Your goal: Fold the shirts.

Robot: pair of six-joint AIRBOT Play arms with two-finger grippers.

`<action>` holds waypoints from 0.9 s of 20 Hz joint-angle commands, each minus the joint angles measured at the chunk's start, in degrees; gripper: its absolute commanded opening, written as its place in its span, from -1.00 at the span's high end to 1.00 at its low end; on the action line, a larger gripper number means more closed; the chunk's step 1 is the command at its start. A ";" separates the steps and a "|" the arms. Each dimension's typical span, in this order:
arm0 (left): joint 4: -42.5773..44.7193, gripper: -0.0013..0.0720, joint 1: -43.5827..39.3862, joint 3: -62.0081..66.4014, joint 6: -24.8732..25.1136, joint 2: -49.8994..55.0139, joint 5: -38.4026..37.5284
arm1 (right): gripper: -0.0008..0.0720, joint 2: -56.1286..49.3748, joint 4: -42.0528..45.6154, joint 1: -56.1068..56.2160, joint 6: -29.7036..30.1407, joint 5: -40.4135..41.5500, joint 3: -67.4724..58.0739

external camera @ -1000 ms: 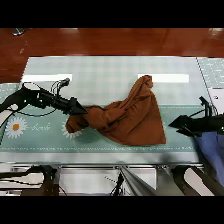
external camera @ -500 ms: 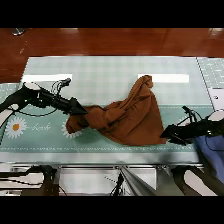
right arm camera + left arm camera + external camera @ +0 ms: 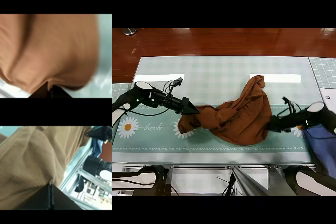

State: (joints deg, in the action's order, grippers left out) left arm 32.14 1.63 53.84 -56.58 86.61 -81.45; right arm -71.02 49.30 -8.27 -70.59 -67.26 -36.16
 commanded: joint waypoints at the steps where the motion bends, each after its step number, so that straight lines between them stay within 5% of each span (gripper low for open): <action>1: -0.74 0.90 1.09 6.60 -3.15 -1.38 -3.32 | 0.92 -1.01 0.44 1.01 -0.83 -5.51 -15.78; 9: -6.67 0.90 5.84 49.29 -9.77 -16.09 14.21 | 0.92 0.09 8.07 0.11 -11.63 -9.55 -84.17; 18: 25.68 0.90 11.02 58.55 -16.76 -42.64 20.22 | 0.92 23.58 23.47 0.11 -12.98 -6.23 -88.21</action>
State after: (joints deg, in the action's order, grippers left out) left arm 46.37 11.44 110.89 -70.96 51.88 -63.46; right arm -53.74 67.29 -8.14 -82.56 -73.54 -122.98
